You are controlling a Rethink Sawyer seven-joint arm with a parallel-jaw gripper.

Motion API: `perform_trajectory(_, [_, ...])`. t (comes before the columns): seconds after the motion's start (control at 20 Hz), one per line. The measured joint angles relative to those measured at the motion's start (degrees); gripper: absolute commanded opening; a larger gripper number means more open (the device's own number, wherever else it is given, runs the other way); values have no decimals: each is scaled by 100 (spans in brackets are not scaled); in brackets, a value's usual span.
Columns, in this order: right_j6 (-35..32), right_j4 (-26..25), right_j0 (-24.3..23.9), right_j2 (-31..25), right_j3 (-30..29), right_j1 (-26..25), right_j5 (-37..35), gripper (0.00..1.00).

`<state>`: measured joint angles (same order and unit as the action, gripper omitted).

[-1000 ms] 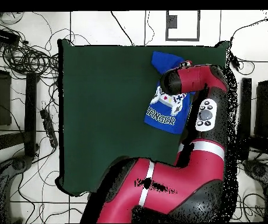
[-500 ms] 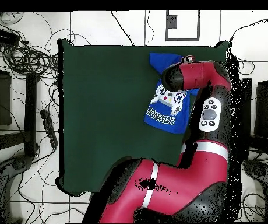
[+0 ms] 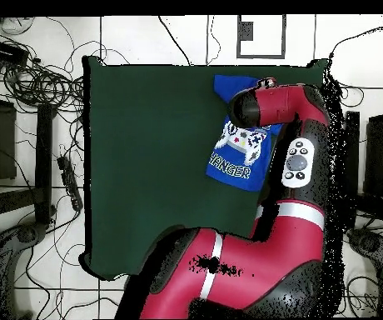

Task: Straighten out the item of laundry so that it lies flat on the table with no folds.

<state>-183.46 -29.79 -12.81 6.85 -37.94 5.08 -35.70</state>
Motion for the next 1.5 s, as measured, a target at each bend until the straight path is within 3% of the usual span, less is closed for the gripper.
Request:
perform_trajectory(0.65, [0,235,353,0,0,259,-1665,100])
perform_trajectory(1.05, [0,1008,468,-2,1,324,-2631,100])
perform_trajectory(1.5, [0,1687,472,-2,0,321,-3009,100])
